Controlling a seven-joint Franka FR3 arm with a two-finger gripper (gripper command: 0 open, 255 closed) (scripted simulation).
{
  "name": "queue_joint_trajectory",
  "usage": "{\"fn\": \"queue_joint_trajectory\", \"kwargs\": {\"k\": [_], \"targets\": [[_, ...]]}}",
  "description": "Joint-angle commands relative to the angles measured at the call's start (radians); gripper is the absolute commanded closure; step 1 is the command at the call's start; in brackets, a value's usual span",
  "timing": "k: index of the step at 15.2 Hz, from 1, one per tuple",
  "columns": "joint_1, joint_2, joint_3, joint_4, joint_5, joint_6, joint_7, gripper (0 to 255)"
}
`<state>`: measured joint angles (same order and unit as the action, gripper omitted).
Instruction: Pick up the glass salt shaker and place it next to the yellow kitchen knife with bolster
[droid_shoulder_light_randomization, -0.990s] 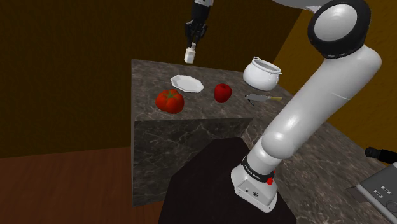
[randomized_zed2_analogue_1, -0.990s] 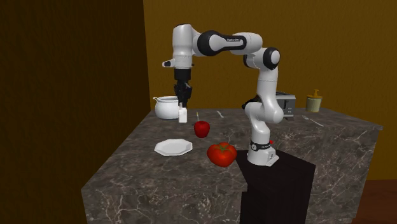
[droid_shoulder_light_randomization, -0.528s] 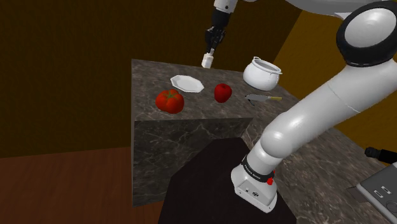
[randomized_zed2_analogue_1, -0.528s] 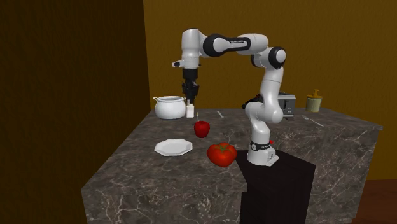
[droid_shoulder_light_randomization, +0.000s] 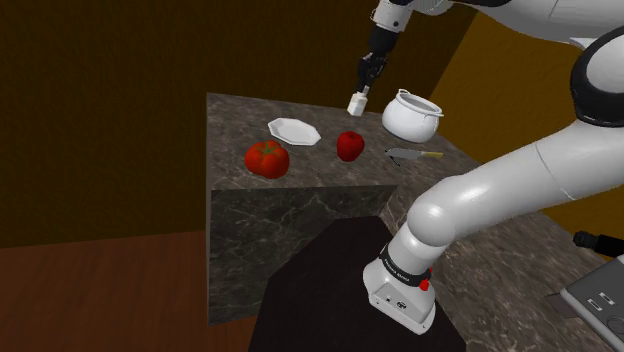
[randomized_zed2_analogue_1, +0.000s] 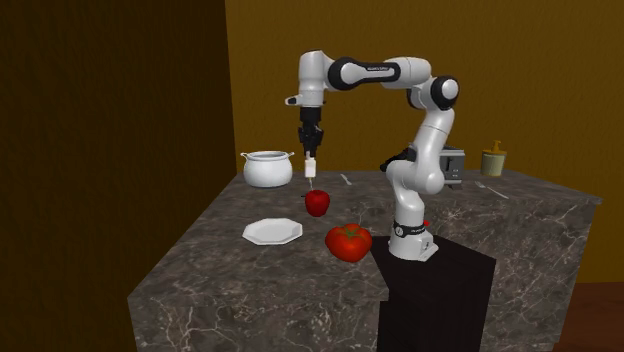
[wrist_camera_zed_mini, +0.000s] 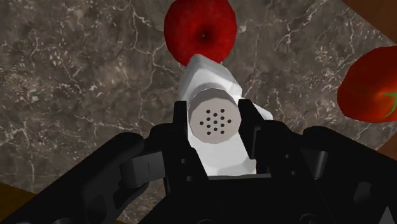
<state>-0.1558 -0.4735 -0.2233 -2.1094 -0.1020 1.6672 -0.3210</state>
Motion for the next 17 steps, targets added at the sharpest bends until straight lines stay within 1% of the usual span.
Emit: {"fn": "queue_joint_trajectory", "kwargs": {"k": [1,9,17], "targets": [[-0.018,-0.05,-0.023,-0.035,-0.02,-0.012,-0.034,255],[-0.095,-0.195,-0.134,-0.112,-0.113,-0.062,-0.186,255],[-0.168,-0.282,-0.266,-0.117,-0.219,-0.112,-0.358,255]]}}
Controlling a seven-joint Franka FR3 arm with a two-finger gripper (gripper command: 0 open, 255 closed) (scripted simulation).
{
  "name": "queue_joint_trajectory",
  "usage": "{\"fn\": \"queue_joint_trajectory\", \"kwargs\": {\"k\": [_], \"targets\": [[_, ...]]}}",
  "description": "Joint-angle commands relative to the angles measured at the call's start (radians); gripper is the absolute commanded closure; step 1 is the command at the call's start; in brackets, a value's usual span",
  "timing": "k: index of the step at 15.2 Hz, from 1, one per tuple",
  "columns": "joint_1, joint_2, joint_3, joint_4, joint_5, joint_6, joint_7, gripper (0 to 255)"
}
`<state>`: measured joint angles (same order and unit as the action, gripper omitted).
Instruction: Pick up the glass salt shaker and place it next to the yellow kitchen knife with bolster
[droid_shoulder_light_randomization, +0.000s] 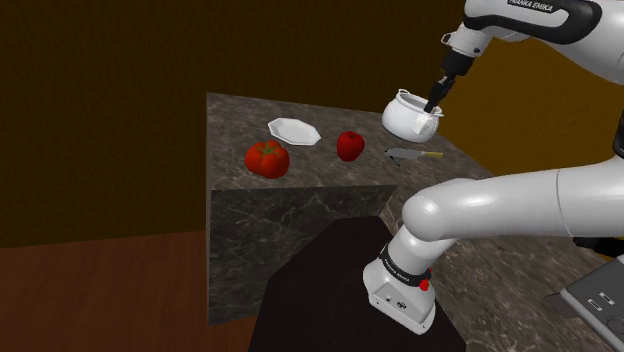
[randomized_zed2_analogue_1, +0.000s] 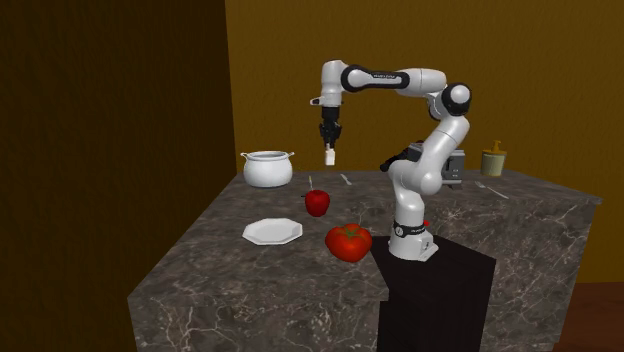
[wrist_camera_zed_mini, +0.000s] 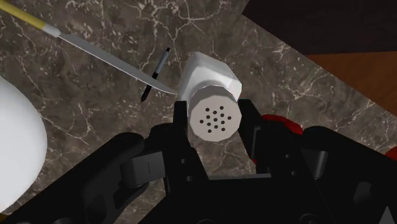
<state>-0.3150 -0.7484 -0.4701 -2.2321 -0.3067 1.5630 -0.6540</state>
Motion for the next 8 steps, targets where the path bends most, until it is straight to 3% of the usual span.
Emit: {"fn": "queue_joint_trajectory", "kwargs": {"k": [1,8], "targets": [[-0.016,-0.013,-0.037,0.01,-0.028,-0.013,-0.048,255],[-0.056,-0.027,-0.173,0.07,-0.117,-0.04,-0.213,255]]}}
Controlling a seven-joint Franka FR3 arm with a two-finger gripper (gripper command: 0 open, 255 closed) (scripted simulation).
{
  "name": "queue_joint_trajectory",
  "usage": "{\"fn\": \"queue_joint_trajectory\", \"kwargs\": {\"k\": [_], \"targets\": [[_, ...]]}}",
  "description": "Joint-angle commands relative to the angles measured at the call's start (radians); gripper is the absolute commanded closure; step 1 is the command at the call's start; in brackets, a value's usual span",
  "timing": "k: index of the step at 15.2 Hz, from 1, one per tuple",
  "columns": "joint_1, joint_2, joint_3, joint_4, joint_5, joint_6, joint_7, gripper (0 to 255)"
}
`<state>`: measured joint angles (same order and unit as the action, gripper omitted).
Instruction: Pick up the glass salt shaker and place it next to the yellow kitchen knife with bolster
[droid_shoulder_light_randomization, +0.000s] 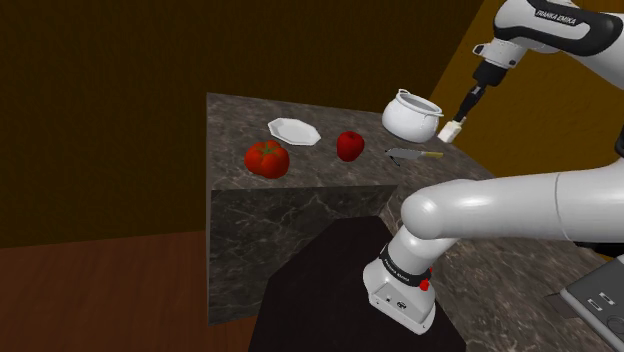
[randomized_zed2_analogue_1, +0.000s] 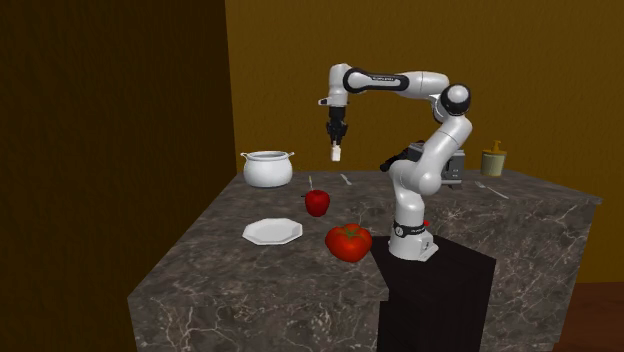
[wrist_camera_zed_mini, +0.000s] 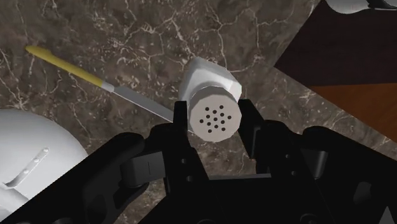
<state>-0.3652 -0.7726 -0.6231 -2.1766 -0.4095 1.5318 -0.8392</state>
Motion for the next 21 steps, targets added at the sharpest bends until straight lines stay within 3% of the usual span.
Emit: {"fn": "queue_joint_trajectory", "kwargs": {"k": [1,9,21], "targets": [[-0.01,-0.001,-0.041,0.027,-0.025,-0.012,-0.053,255],[0.004,0.052,-0.247,0.179,-0.106,-0.022,-0.267,255],[-0.018,0.014,-0.299,0.014,-0.157,0.115,-0.243,255]]}}
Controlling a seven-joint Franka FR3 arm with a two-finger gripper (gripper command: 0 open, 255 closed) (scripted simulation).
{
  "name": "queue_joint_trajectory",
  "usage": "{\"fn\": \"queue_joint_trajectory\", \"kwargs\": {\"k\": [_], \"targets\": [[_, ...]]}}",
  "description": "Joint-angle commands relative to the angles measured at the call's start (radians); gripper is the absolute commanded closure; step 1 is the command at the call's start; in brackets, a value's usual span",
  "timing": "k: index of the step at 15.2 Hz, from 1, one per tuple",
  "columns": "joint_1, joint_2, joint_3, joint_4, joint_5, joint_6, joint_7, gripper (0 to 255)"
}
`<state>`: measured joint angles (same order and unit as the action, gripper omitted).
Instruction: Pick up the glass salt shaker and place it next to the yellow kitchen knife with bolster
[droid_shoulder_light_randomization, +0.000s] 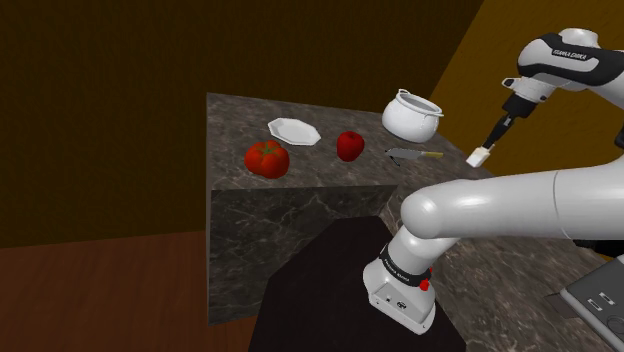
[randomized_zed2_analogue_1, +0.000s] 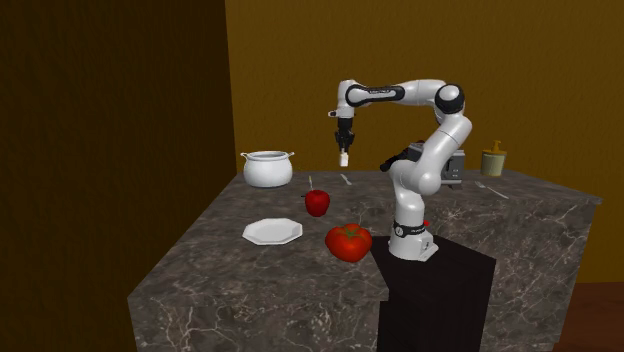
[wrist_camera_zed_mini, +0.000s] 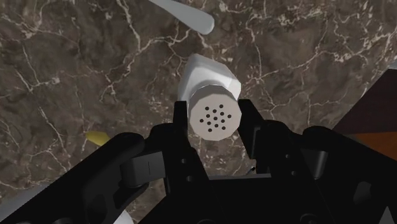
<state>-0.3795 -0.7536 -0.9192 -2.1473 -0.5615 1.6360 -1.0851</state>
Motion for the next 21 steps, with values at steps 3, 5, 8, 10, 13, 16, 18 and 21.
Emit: {"fn": "queue_joint_trajectory", "kwargs": {"k": [3,5,8,10,13,16,18,21], "targets": [[-0.007,-0.009,-0.02,-0.053,-0.019,0.046,0.008,255],[-0.009,-0.011,-0.032,-0.076,-0.028,0.07,0.012,255],[-0.01,-0.013,-0.052,-0.11,-0.043,0.106,0.016,255],[-0.01,-0.013,-0.067,-0.132,-0.052,0.13,0.019,255],[-0.01,-0.011,-0.09,-0.163,-0.068,0.167,0.024,255],[-0.007,-0.007,-0.116,-0.192,-0.083,0.204,0.028,255],[-0.006,-0.005,-0.128,-0.205,-0.09,0.222,0.03,255],[-0.005,-0.005,-0.128,-0.205,-0.09,0.222,0.03,255]]}}
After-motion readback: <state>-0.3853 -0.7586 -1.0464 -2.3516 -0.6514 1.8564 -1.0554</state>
